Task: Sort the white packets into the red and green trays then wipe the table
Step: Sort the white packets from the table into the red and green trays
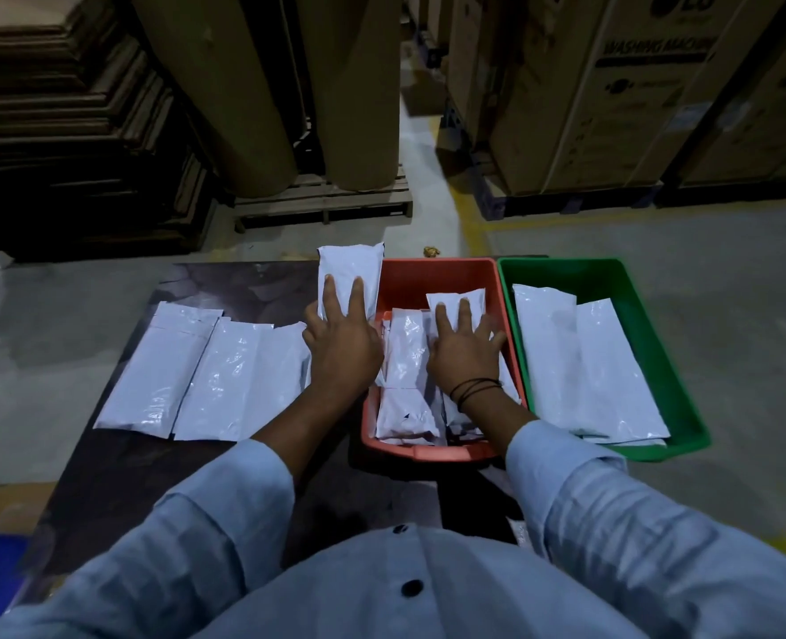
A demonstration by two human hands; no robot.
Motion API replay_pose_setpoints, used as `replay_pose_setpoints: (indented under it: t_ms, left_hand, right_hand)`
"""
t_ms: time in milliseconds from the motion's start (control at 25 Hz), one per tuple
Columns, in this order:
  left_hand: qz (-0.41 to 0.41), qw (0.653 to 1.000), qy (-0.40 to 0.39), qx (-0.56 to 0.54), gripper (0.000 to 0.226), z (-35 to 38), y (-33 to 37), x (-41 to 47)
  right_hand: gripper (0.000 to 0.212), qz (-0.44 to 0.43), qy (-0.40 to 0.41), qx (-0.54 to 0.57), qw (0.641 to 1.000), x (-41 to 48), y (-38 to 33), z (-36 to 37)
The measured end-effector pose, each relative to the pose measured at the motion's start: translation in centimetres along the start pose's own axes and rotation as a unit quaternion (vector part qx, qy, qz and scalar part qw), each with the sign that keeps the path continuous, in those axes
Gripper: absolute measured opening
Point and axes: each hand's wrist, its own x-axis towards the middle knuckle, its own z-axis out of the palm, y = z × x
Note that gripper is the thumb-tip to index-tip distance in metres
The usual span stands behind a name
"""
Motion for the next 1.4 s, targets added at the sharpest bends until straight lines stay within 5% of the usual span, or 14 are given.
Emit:
replay_pose_setpoints:
  t_ms: [680, 880, 1080, 1400]
  left_hand:
    - [-0.01, 0.999, -0.018, -0.025, 0.069, -0.6, 0.1, -0.3]
    - [0.07, 0.997, -0.039, 0.004, 0.066, 1.1, 2.5, -0.8]
    - [0.047, 0.993, -0.11, -0.012, 0.067, 3.5, 5.8, -0.8]
    - [0.198, 0.961, -0.175, 0.084, 0.073, 9.0, 3.0, -0.7]
  right_hand:
    - [0.064, -0.055, -0.057, 0.023, 0.997, -0.4, 2.1, 3.8]
    - [0.062, -0.052, 0.055, 0.113, 0.991, -0.4, 2.2, 0.7]
    - [0.054, -0.037, 0.165, 0.203, 0.964, 0.4, 2.9, -2.7]
    - [0.053, -0.025, 0.168, 0.23, 0.958, 0.5, 4.4, -3.1]
